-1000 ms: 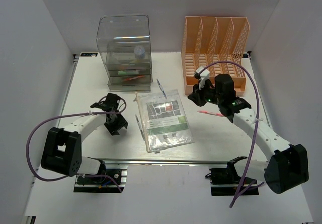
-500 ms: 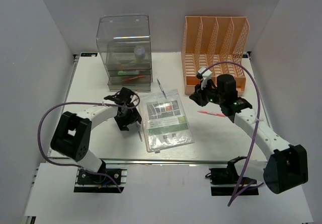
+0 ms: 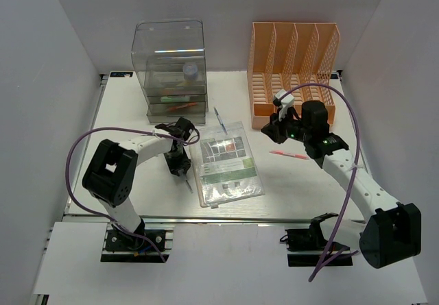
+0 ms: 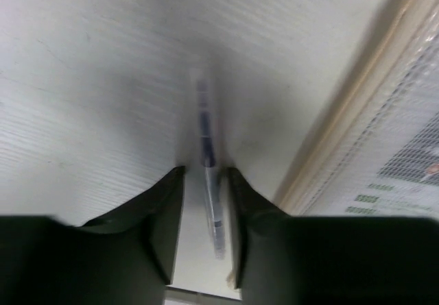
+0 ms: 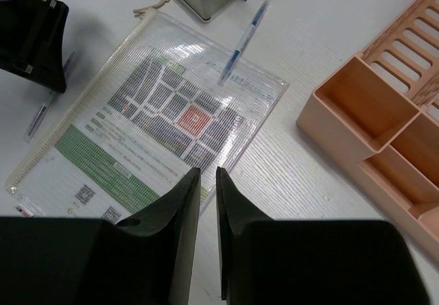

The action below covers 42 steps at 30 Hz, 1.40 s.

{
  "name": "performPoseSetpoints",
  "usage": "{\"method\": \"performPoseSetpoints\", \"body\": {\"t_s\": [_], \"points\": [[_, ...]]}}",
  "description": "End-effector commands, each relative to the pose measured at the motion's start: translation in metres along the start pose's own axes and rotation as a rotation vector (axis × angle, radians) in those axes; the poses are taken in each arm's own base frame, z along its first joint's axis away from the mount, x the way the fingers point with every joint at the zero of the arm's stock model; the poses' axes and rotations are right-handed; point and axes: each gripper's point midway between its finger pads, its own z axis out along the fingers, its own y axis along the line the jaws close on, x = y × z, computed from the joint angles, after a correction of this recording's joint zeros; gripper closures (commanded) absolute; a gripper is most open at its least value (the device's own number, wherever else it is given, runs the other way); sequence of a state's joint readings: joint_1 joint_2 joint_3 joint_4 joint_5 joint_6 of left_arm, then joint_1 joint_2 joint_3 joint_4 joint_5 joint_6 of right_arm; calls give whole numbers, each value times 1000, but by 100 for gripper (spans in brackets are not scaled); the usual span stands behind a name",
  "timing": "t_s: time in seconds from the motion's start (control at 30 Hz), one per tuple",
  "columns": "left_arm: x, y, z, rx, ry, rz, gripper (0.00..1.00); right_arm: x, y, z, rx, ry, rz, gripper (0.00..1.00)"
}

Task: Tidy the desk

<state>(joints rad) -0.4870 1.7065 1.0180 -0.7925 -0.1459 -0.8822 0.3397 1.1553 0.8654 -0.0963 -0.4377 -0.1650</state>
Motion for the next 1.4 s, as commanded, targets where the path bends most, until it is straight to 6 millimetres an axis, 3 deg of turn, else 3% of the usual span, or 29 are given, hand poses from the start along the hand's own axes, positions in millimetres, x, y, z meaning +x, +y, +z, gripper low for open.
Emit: {"method": "performPoseSetpoints", "body": {"t_s": [0.0, 0.07, 0.2, 0.37, 0.43, 0.47, 0.57, 0.63, 0.67, 0.7, 0.73, 0.87, 1.0, 1.13, 1.23, 1.27, 1.33, 1.37], "points": [[9, 27, 6, -110, 5, 31, 61, -11, 2, -4, -13, -50, -24, 80], [10, 31, 10, -132, 12, 47, 72, -11, 1, -5, -14, -54, -22, 80], [9, 34, 10, -144, 4, 54, 84, -14, 0, -9, -7, -67, -29, 80], [-17, 0, -26, 47, -107, 19, 93, -14, 0, -11, -12, -75, -35, 80], [-39, -18, -57, 158, -179, -56, 97, -12, 0, -11, -16, -71, -35, 79], [-58, -25, -75, 212, -249, -114, 99, -11, 1, -10, -20, -69, -39, 65], [-91, -34, -103, 280, -360, -349, 99, -9, 0, -9, -24, -58, -47, 48], [-117, -35, -114, 340, -400, -556, 99, -9, -1, -10, -22, -58, -55, 51], [-125, -36, -115, 358, -410, -616, 100, -10, 1, -10, -27, -61, -61, 58], [-136, -35, -114, 375, -399, -728, 100, -10, -1, -12, -21, -64, -62, 72], [-146, -38, -114, 398, -405, -783, 100, -10, 0, -12, -22, -65, -63, 100], [-185, -47, -107, 456, -387, -1035, 100, -13, -4, -16, 5, -81, -72, 100], [-222, -62, -111, 519, -405, -1167, 100, -14, -8, -18, 26, -85, -83, 100], [-245, -70, -94, 482, -403, -1239, 100, -12, -17, -19, 63, -78, -100, 100], [-263, -71, -89, 478, -415, -1272, 100, -10, -22, -20, 80, -72, -102, 83], [-266, -68, -75, 446, -406, -1291, 97, -9, -23, -19, 80, -68, -100, 79], [-266, -66, -64, 416, -381, -1297, 91, -5, -23, -18, 70, -59, -93, 75], [-266, -69, -58, 407, -362, -1293, 73, -5, -24, -18, 70, -56, -91, 75]]}}
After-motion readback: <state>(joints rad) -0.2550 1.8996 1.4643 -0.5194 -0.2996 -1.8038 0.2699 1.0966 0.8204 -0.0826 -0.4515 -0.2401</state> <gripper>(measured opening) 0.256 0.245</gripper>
